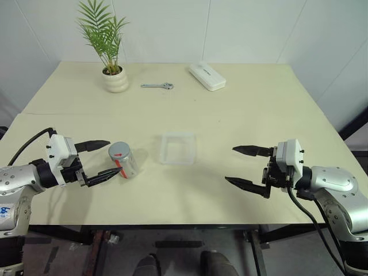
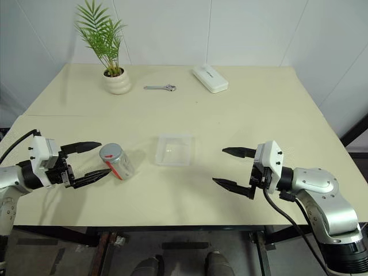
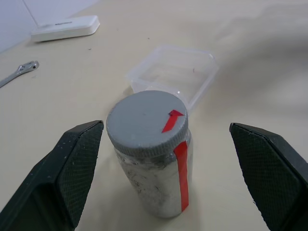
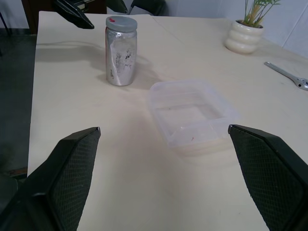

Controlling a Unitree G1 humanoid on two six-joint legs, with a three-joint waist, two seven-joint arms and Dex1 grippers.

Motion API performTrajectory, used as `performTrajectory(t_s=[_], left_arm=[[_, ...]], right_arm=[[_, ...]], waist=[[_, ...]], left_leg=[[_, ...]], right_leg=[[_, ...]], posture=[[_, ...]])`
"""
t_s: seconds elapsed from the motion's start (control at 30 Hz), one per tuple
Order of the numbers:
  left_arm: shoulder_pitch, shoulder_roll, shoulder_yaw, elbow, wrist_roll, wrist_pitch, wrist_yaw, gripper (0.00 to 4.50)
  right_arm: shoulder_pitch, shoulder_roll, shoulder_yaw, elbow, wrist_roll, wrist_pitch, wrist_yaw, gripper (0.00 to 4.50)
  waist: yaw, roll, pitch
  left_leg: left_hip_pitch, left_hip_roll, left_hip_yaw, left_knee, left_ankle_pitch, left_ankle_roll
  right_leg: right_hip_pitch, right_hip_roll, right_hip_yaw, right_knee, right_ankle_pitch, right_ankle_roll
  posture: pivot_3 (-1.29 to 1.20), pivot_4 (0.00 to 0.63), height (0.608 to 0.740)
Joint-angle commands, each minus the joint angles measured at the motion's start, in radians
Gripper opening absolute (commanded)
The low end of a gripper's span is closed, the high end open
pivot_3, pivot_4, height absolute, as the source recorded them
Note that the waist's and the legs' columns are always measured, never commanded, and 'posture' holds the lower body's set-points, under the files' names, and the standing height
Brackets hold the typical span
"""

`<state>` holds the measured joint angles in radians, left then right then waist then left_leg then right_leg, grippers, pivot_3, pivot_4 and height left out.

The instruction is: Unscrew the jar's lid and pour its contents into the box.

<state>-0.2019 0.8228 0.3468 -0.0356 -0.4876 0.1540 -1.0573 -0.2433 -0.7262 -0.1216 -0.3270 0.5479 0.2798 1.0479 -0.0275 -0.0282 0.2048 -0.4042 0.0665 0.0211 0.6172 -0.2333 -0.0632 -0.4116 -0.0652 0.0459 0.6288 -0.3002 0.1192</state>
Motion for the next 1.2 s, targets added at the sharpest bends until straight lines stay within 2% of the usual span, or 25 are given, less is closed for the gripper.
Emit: performTrajectory(t_s=[0.03,0.17,0.33,0.5,0.7,0.8,0.97,1.2], left_arm=[[-0.013,-0.004,0.006,-0.043,-0.001,-0.007,0.028,4.48],[0.009,-0.006,0.011,-0.049,0.003,-0.021,0.036,4.48],[0.180,-0.056,0.095,-0.224,-0.015,0.032,0.150,4.48],[0.357,-0.163,0.187,-0.424,-0.045,0.084,0.301,4.48],[0.500,-0.338,0.156,-0.546,0.066,0.076,0.513,4.48],[0.503,-0.397,0.136,-0.571,0.103,0.074,0.596,4.48],[0.477,-0.391,0.126,-0.560,0.123,0.066,0.623,4.48],[0.439,-0.477,0.065,-0.574,0.165,0.078,0.749,4.48]], right_arm=[[-0.022,0.003,-0.008,0.000,-0.003,-0.030,0.005,4.50],[-0.039,0.013,0.006,0.010,-0.009,-0.037,0.001,4.50],[-0.146,0.072,0.066,0.092,-0.010,-0.046,0.033,4.50],[-0.234,0.156,0.108,0.132,0.003,-0.076,0.062,4.50],[-0.345,0.215,0.146,0.149,0.033,-0.069,0.129,4.50],[-0.357,0.219,0.149,0.162,0.038,-0.067,0.146,4.50],[-0.334,0.232,0.157,0.139,0.027,-0.058,0.125,4.50],[-0.303,0.235,0.166,0.106,0.022,-0.051,0.098,4.50]], waist=[[0.000,0.000,0.000],[-0.003,0.000,0.000],[-0.013,-0.001,-0.001],[-0.012,-0.001,-0.001],[-0.007,-0.002,-0.001],[-0.001,-0.004,-0.002],[-0.002,-0.005,-0.003],[-0.006,-0.005,-0.003]], left_leg=[[0.000,0.000,0.000,0.000,0.000,0.000],[0.000,0.000,0.001,0.000,0.000,0.000],[0.001,0.001,0.004,0.000,0.000,0.000],[0.002,0.001,0.005,0.001,-0.001,0.001],[0.002,0.002,0.005,0.004,-0.001,0.001],[0.002,0.001,0.005,0.005,-0.001,0.002],[0.001,0.001,0.006,0.007,-0.001,0.002],[0.001,0.001,0.009,0.010,-0.001,0.003]], right_leg=[[0.000,0.000,0.000,0.000,0.000,0.000],[0.000,0.000,0.001,0.001,0.000,0.000],[-0.001,0.001,0.005,0.001,0.001,0.001],[0.000,0.001,0.006,0.000,0.002,0.001],[0.000,0.002,0.007,0.000,0.003,0.001],[0.000,0.002,0.007,0.000,0.004,0.000],[0.001,0.002,0.008,-0.001,0.003,-0.007],[0.001,0.002,0.011,-0.001,0.004,-0.008]], posture=[[0.00,0.150,0.740],[0.00,0.150,0.740],[0.00,0.150,0.740],[0.00,0.150,0.740],[0.00,0.150,0.740],[0.00,0.150,0.740],[0.00,0.150,0.740],[0.00,0.150,0.740]])
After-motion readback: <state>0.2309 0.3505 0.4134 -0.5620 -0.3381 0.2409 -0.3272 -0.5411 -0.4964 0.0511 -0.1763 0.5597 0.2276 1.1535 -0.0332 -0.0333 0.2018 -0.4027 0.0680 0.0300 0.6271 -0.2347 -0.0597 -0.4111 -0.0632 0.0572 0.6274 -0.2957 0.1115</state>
